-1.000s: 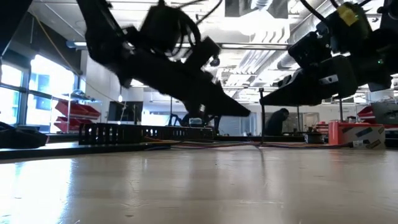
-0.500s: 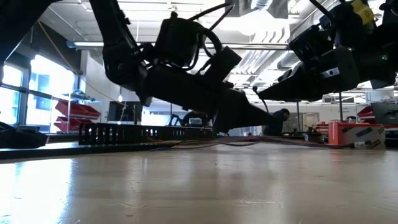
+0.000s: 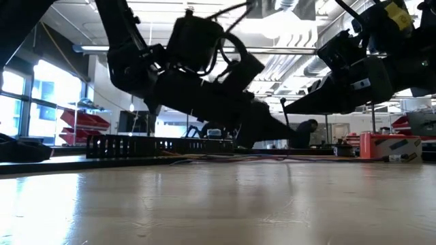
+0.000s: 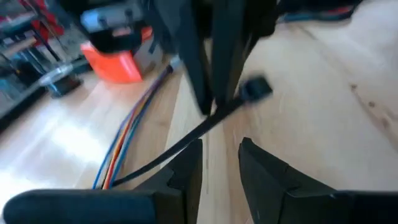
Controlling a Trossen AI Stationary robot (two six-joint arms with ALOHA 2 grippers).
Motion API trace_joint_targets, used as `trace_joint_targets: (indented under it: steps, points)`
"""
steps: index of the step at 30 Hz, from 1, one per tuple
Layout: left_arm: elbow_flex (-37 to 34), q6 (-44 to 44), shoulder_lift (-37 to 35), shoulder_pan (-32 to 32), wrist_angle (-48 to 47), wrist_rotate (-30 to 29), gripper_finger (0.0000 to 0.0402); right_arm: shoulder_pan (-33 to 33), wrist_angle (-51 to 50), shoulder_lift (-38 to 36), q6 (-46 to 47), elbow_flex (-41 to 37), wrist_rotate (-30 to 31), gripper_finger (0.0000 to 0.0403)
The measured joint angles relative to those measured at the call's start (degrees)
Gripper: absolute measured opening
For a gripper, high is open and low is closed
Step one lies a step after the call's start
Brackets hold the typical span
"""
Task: Ziptie cables
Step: Wrap the cables together using the black zip tie
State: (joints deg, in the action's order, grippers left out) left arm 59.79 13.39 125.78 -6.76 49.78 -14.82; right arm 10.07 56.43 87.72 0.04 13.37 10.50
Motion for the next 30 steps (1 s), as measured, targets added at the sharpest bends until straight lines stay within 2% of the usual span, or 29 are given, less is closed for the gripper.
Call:
trace_joint_targets:
  steps: [4,11,27,30]
  points:
    - [0.02,1.29,-0.07,-0.62,0.24,-4.16,0.0087,0.53,-0.38,-0.02,0.17,0.0,0.02,0.0]
    - [0.02,0.4,-0.07,-0.38,0.42,-7.34,0.0087,0.58,-0.51,-0.02,1.11,0.0,0.04,0.0]
    - [0.04,-2.47,-0.11,1.28,0.63,-7.1,0.0087,0.58,-1.23,-0.02,1.26,0.0,0.04,0.0]
    - [0.04,-0.09,-0.11,0.69,0.4,-7.83,0.0087,0.58,-2.83,-0.02,1.26,0.0,0.05,0.0]
